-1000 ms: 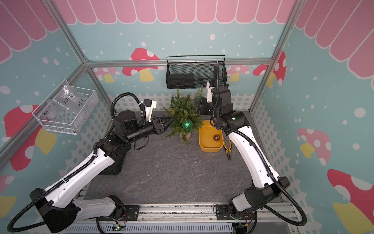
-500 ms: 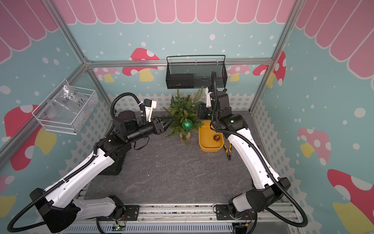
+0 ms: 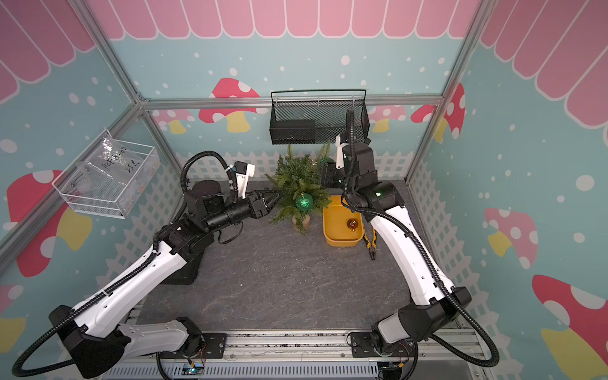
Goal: Decorate the small christmas tree with ornaments
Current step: Hang an ornament on the christmas tree.
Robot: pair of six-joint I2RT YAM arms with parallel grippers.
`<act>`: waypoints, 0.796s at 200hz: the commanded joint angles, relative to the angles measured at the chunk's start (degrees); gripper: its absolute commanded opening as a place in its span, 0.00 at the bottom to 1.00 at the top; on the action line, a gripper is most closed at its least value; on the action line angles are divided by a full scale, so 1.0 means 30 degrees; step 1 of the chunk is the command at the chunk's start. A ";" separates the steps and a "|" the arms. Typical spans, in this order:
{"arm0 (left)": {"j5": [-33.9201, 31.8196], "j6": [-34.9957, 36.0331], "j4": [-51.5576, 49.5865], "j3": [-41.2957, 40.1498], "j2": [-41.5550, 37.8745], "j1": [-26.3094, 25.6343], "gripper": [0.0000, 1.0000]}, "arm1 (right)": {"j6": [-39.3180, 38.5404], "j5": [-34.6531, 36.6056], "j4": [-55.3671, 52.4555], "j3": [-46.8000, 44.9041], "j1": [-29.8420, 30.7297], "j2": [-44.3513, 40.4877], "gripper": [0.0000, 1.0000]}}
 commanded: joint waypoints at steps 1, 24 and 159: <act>0.0129 -0.0138 0.0199 -0.0239 -0.0478 0.0101 0.51 | 0.0328 0.0359 0.1121 -0.0834 0.0106 -0.0291 0.47; 0.0100 -0.0051 0.0138 -0.0239 -0.0507 0.0082 0.51 | 0.0670 0.0281 0.1776 -0.2253 0.0106 -0.1064 0.48; 0.0059 -0.0039 0.0119 -0.0346 -0.0683 0.0127 0.51 | 0.1327 0.0242 0.3237 -0.4499 0.0106 -0.1774 0.52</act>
